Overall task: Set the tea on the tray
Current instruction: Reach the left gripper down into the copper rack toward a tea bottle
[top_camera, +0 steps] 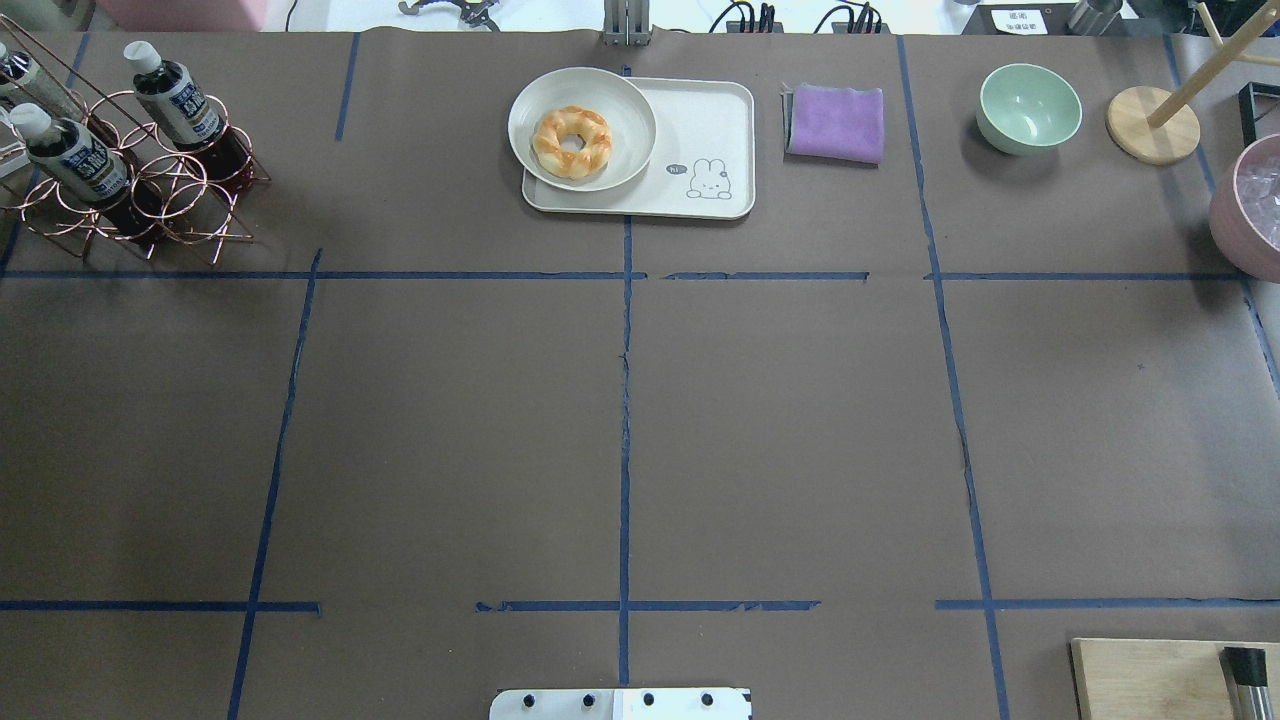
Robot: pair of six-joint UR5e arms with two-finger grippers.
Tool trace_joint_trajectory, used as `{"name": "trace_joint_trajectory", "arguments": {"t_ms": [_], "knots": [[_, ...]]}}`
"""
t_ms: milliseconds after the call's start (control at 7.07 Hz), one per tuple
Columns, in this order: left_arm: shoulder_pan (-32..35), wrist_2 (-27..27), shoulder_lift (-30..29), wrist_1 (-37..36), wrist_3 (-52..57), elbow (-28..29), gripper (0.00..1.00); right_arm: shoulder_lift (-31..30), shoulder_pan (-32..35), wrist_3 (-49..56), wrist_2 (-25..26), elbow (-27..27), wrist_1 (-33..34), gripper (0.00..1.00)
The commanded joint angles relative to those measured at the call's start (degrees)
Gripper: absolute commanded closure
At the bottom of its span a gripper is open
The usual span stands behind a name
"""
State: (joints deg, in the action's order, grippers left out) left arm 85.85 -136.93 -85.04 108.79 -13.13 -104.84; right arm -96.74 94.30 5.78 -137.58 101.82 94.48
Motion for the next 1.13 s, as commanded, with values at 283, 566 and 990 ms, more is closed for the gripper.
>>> {"name": "trace_joint_trajectory", "arguments": {"t_ms": [283,566,990], "knots": [[-10.1,17.3,-0.7,23.6,-27.8,0.7,0.00,0.4,-0.1,0.0,0.0,1.0,0.0,0.00],[-16.0,31.5,-1.6,29.0,-34.6,1.0,0.00,0.4,-0.1,0.0,-0.1,1.2,0.1,0.00],[-19.7,40.3,-5.2,44.8,-35.7,11.9,0.00,0.3,0.0,-0.1,-2.7,1.0,0.1,0.00]]}}
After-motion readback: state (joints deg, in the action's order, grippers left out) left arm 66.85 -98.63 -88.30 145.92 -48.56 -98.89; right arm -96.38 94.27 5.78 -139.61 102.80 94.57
